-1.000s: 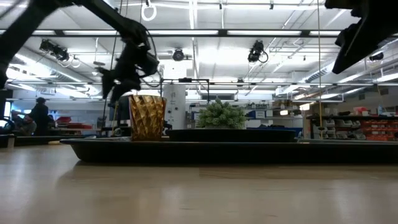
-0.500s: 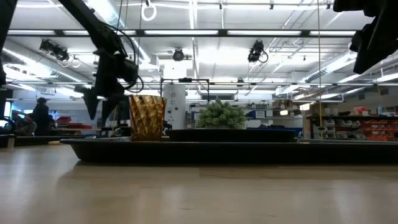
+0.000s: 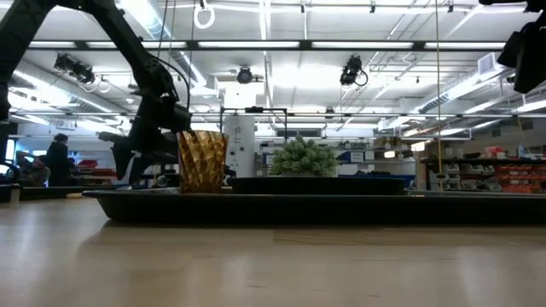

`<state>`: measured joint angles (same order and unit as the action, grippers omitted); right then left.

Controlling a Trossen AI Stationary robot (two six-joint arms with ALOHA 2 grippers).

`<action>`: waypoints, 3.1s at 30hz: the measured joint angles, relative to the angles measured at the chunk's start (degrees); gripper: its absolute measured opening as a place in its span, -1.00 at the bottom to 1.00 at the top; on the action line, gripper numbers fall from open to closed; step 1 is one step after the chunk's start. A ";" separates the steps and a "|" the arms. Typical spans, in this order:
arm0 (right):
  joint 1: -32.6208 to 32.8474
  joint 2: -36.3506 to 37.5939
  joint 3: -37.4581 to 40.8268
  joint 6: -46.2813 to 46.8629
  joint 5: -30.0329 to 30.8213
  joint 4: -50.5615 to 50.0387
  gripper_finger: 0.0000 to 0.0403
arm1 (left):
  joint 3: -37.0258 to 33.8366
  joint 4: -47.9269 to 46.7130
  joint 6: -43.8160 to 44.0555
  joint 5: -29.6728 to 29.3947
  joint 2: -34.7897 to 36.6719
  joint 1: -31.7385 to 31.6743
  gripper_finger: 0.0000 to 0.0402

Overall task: Pick and place plate/cup/fork/spoon on tray
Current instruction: Put the orange spoon on the black serving tray to the left of the black plate

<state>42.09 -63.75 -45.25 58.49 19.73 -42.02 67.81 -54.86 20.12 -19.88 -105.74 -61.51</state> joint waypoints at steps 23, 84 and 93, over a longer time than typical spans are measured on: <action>6.33 0.11 0.00 1.56 1.56 0.09 0.25 | 0.87 -1.52 2.19 0.62 -1.15 -0.68 -0.30; 10.36 18.21 2.49 1.93 13.20 -21.70 0.10 | 0.76 -8.76 28.57 -4.50 -1.15 11.49 -0.34; 10.36 19.87 2.49 1.98 13.60 -21.84 0.10 | 0.76 -7.68 28.78 -4.49 -1.13 11.42 -0.34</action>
<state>52.45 -43.88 -42.76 60.47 33.32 -63.86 68.58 -62.54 48.90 -24.37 -106.87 -50.09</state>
